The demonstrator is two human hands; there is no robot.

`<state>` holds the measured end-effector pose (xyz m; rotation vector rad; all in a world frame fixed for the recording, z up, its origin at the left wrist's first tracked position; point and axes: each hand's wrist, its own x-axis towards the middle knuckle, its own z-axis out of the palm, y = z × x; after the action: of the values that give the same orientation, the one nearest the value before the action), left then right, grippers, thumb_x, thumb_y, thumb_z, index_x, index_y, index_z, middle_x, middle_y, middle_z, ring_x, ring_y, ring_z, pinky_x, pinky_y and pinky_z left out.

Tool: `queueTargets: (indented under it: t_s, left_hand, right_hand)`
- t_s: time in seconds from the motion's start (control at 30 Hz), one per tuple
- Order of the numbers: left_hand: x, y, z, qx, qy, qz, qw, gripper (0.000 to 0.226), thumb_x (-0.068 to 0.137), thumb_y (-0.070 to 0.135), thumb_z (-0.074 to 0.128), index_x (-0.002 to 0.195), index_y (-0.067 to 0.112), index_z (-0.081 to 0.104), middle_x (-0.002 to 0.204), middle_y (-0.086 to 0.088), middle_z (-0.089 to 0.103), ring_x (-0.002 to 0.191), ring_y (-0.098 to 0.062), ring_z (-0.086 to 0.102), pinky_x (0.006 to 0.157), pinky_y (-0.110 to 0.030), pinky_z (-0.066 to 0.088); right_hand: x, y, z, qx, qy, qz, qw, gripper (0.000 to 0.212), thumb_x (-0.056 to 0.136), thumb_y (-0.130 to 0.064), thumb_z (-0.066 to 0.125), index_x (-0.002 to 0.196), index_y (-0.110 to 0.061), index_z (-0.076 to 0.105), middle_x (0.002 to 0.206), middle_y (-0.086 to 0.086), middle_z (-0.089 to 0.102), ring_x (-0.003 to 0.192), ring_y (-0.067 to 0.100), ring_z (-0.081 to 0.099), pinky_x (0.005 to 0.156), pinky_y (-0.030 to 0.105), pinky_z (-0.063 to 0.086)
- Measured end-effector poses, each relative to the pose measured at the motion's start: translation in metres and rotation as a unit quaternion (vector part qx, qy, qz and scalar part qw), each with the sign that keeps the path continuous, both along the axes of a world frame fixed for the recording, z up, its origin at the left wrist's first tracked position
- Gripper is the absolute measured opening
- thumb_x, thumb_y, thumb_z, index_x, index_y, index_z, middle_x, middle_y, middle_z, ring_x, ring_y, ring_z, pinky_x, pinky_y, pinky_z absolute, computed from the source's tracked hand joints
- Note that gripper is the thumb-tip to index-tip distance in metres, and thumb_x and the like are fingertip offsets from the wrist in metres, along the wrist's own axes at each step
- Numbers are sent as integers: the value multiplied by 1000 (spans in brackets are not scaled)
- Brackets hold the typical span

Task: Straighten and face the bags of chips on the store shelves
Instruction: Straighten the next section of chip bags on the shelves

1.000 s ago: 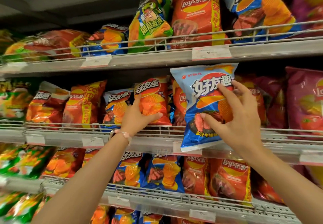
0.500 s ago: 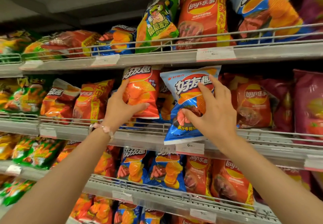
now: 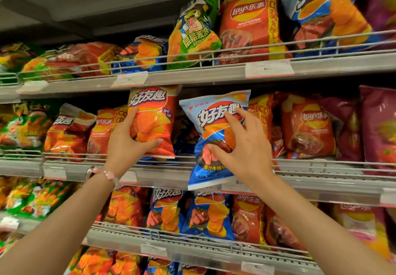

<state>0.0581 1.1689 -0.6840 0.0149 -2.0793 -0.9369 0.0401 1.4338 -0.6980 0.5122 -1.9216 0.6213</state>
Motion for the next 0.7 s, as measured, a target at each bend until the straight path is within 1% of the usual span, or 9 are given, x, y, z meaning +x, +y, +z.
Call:
queueTargets:
  t_s: [0.07,0.17,0.27,0.37,0.5,0.6,0.63,0.7]
  left_hand:
    - [0,-10,0,-3,5,-5,1000,105,62,34,88,149,31,29,142,-2,45,126,-20,47,103,-42,44]
    - [1,-28,1,10,10,-29,999,102,64,28,87,148,29,30,138,2,46,119,-13,48,96,-31,43]
    - [3,-52,1,16,11,-40,999,102,64,29,87,149,29,31,134,6,46,116,-10,47,93,-28,43]
    - [0,-77,1,17,15,-55,998,103,61,29,89,148,28,34,128,10,47,113,-6,47,89,-20,39]
    - [-6,-102,3,20,16,-94,995,104,60,30,89,148,30,34,129,9,46,115,-7,48,92,-24,39]
    - [-11,-116,3,9,16,-122,992,105,60,30,89,148,27,34,127,10,46,116,-7,48,94,-24,40]
    - [-12,-121,1,1,16,-126,992,106,58,33,90,148,27,34,127,10,47,117,-9,50,96,-27,42]
    - [-16,-128,-2,-13,9,-126,992,111,54,44,91,147,33,32,129,8,48,120,-14,51,102,-38,45]
  right_hand:
    - [-1,-14,-1,-3,-16,0,1000,79,69,-50,77,134,-14,52,139,9,47,130,29,42,82,38,51]
    - [-3,-36,2,-2,-34,-3,999,79,73,-51,74,139,-16,47,144,7,42,133,27,37,87,39,49]
    - [-10,-58,10,6,-66,-22,998,80,76,-51,70,143,-19,39,148,2,37,136,22,31,96,40,44]
    - [-20,-86,20,-14,-58,-27,998,78,76,-47,72,142,-18,41,146,2,40,136,22,32,97,42,43]
    - [-39,-119,30,-18,-73,-73,995,76,78,-47,70,141,-18,40,148,2,37,136,22,29,94,41,44]
    - [-51,-134,31,-23,-84,-114,990,74,79,-46,69,141,-18,40,148,3,36,137,23,27,91,42,46]
    - [-55,-138,30,-24,-89,-127,988,73,79,-45,69,141,-18,40,148,3,36,138,23,26,89,42,47]
    - [-60,-144,27,-26,-94,-144,985,72,80,-44,69,140,-17,40,147,5,36,138,24,26,87,42,48]
